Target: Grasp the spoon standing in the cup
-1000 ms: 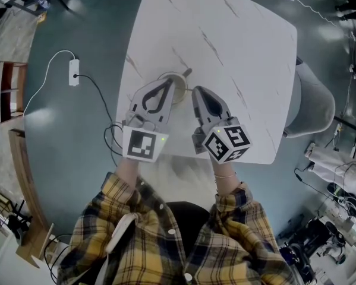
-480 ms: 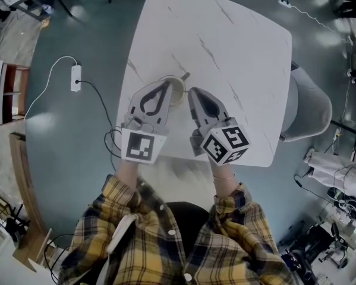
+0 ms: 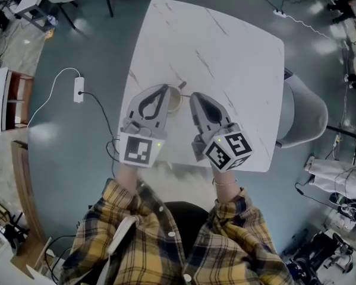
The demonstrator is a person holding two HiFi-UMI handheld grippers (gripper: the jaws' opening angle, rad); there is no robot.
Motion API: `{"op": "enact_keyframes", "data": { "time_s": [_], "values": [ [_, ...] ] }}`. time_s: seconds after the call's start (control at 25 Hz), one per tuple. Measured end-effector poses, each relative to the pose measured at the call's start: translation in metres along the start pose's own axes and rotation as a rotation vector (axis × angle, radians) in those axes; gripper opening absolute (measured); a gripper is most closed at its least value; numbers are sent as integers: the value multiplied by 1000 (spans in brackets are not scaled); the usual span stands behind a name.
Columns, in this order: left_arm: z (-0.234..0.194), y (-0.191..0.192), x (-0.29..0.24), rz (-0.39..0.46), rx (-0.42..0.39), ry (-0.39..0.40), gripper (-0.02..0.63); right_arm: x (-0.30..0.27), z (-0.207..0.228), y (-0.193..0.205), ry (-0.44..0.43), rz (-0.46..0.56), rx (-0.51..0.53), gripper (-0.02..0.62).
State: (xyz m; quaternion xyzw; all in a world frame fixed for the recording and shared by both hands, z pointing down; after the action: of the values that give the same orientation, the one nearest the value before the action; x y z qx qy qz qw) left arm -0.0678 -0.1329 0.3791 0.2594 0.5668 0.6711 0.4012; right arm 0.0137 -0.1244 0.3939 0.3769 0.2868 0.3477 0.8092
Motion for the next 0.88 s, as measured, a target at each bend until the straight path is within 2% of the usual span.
{"op": "enact_keyframes", "data": {
  "time_s": [0.88],
  "values": [
    [4,-75,7,143,-26,42,18,49,-47,-102,-49,231,243,18]
  ]
}}
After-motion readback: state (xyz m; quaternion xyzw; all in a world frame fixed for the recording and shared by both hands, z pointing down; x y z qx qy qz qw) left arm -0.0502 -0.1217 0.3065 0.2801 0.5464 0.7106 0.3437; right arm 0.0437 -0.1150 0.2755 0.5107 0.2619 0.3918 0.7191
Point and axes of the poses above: the fingertips, and each gripper's own axes: x backward along the fingers, z to its right, y out of its underside, the point moved 1 cm from there along x, backward along the fingers, and after that the axes turned 10 degrees about -x, right-handed, at the moved point
